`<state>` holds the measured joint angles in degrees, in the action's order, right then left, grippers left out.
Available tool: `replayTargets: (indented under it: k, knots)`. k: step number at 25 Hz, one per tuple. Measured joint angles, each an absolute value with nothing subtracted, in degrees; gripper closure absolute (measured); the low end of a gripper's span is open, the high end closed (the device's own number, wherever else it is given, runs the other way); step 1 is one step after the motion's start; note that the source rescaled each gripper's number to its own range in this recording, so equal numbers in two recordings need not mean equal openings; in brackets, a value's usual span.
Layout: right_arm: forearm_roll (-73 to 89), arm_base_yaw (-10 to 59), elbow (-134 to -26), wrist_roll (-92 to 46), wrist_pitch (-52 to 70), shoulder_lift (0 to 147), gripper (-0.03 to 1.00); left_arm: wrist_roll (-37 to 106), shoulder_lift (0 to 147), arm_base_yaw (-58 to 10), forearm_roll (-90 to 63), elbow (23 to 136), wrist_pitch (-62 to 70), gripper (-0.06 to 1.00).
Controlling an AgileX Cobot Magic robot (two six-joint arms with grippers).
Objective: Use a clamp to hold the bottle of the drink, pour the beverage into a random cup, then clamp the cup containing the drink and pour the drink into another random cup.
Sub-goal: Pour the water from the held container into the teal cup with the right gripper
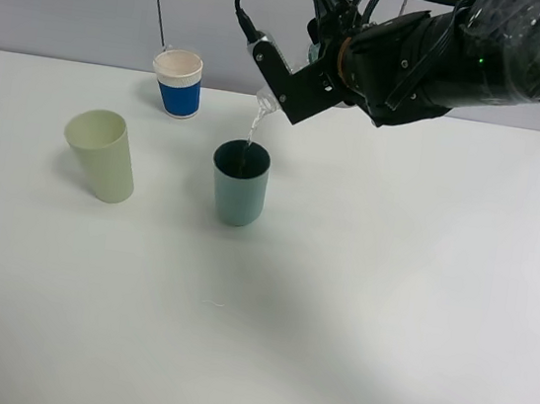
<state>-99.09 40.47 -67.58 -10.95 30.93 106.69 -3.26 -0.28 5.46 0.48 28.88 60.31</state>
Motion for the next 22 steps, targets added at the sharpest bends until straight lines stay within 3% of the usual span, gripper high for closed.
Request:
replayTargets:
  k: [22]
  knots:
    - [-99.11, 40.47, -67.6, -17.03, 27.65, 106.69, 0.95, -3.26, -0.28, 5.46, 0.48, 28.88, 60.31, -0.06]
